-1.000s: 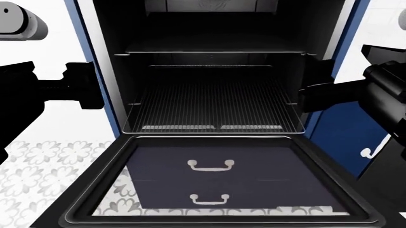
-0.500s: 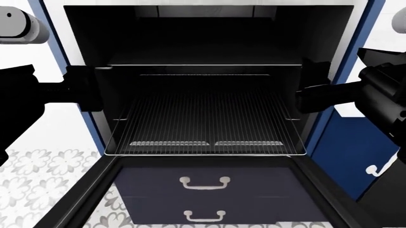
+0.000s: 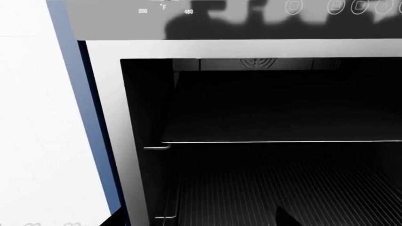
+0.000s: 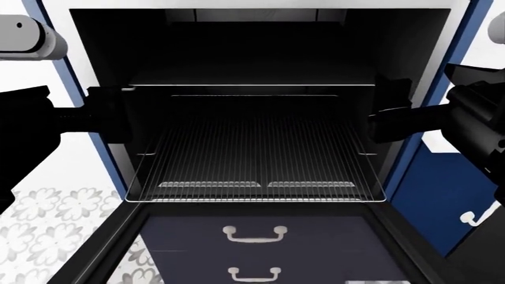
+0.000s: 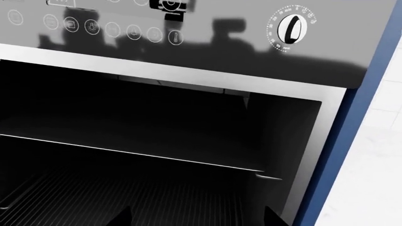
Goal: Fully slide the bottom oven rack out.
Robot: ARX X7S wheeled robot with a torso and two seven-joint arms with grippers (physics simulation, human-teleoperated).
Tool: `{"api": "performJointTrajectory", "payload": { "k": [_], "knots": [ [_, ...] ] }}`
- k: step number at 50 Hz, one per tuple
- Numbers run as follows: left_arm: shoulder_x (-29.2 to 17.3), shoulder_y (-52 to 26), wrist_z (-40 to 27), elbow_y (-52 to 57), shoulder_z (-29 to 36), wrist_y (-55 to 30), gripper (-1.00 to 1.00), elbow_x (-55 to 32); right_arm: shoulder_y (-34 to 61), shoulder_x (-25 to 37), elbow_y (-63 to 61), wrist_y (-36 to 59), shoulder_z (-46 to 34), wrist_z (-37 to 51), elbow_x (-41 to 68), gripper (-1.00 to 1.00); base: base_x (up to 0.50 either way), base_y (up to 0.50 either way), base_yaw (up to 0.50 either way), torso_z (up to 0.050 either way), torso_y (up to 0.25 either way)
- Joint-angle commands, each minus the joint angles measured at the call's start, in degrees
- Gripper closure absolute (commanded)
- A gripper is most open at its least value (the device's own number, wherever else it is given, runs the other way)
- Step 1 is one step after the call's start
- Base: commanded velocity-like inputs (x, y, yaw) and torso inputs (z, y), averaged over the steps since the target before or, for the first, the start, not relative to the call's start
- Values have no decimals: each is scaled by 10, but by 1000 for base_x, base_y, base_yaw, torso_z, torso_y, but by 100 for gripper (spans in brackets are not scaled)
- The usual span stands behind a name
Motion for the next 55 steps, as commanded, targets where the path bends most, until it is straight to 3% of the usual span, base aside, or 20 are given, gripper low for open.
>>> {"api": "performJointTrajectory", "payload": {
  "k": [1,43,55],
  "knots": [
    [-5,-3,0,-1,10,4,-100,-12,11,1,9,-7,-14,3,10,-100,0,0,0,0,-250],
    [-8,-27,2,-11,42,22,-100,-27,32,-3,19,-11,-42,-15,-6,-100,0,0,0,0,-249],
    [29,-49,13,-67,85,20,-100,-8,61,-46,102,-1,-81,-49,-33,-100,0,0,0,0,-43]
  ]
}}
